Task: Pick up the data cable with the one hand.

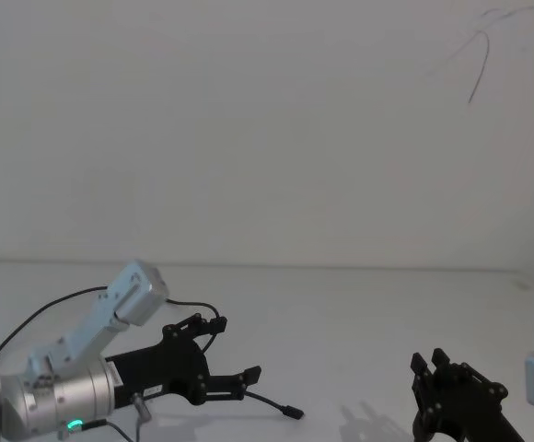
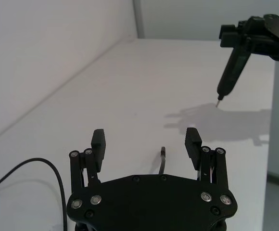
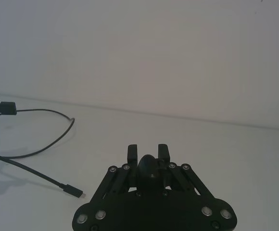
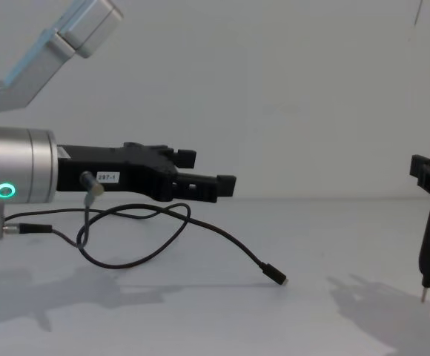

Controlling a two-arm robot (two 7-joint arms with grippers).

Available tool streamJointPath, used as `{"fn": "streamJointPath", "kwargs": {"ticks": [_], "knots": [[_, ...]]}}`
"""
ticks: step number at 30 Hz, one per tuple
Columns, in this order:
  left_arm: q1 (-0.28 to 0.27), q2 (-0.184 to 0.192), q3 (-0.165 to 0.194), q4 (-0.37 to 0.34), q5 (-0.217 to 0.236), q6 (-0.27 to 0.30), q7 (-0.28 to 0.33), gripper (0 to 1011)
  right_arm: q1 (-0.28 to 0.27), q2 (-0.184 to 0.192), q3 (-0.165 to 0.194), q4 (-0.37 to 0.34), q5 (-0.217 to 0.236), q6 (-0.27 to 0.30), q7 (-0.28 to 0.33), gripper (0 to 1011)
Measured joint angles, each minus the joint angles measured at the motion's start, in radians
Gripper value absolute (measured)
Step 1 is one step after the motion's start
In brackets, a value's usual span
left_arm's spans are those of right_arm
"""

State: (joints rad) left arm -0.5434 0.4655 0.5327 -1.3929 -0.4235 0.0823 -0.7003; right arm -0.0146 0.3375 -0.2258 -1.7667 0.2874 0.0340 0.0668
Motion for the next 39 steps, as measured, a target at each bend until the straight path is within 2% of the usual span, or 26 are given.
{"fn": "streamJointPath", "kwargs": {"ticks": [5, 14, 28, 39], "knots": [[-0.044, 0.01, 0.017, 0.048, -0.016, 0.02, -0.073, 1001, 0.0, 0.0, 0.0, 0.0, 0.0, 0.0, 0.0, 251], [-0.092, 0.028, 0.042, 0.1, -0.029, 0.041, -0.149, 1001, 0.0, 0.0, 0.0, 0.0, 0.0, 0.0, 0.0, 251], [-0.132, 0.044, 0.074, 0.137, -0.03, 0.054, -0.198, 1001, 0.0, 0.0, 0.0, 0.0, 0.0, 0.0, 0.0, 251], [-0.168, 0.048, 0.108, 0.17, -0.012, 0.05, -0.23, 1001, 0.0, 0.0, 0.0, 0.0, 0.0, 0.0, 0.0, 251]]}}
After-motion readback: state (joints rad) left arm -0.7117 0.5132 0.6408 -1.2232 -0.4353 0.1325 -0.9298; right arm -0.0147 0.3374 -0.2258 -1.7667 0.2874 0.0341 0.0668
